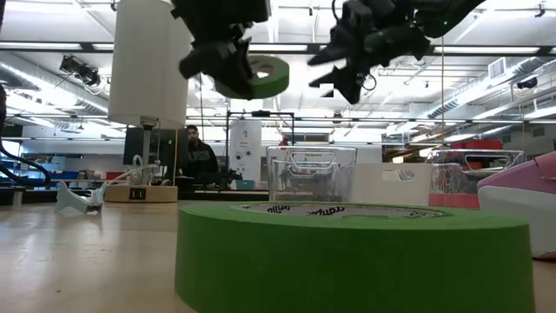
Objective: Pick and place Stapler, Stapler remover, tape
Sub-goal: Put the top green tape into the right transparent bin
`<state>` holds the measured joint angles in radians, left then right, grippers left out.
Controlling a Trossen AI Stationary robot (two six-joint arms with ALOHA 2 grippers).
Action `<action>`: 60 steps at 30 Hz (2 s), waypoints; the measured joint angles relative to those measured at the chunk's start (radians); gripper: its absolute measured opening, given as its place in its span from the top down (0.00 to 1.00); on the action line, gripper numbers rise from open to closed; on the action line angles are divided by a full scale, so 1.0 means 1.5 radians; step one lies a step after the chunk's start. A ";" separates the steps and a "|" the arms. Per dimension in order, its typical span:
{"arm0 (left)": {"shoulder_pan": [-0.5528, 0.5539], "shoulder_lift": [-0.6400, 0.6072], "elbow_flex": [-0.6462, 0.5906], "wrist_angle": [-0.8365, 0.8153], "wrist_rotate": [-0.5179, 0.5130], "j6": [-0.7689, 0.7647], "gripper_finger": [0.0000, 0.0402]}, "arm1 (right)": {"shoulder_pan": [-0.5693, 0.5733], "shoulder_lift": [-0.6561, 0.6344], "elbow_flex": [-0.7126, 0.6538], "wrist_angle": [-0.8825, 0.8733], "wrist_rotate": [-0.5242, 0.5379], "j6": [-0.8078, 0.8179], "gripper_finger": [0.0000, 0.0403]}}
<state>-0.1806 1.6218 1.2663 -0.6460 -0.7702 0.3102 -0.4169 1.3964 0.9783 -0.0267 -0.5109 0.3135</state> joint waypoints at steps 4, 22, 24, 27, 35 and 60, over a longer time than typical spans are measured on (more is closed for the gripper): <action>0.009 0.000 0.000 0.025 -0.039 0.026 0.79 | 0.015 0.000 0.000 0.076 -0.009 0.017 0.48; 0.011 0.000 0.000 0.181 -0.100 0.118 0.79 | 0.061 0.000 0.000 0.150 0.083 0.000 0.42; 0.011 0.000 0.000 0.190 -0.100 0.129 0.79 | 0.066 0.000 0.000 0.169 0.091 -0.003 0.43; 0.011 0.000 0.000 0.195 -0.100 0.133 0.79 | 0.073 0.000 0.000 0.181 0.092 -0.001 0.51; 0.010 0.000 -0.001 0.193 -0.107 0.132 0.79 | 0.085 -0.001 0.000 0.178 0.100 -0.028 0.80; -0.014 0.000 -0.001 0.182 -0.182 0.079 0.38 | -0.029 -0.234 0.000 -0.199 0.256 -0.082 0.80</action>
<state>-0.2014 1.6218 1.2652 -0.3733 -1.0431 0.4290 -0.4606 1.0458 0.9783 -0.3246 -0.1266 0.1899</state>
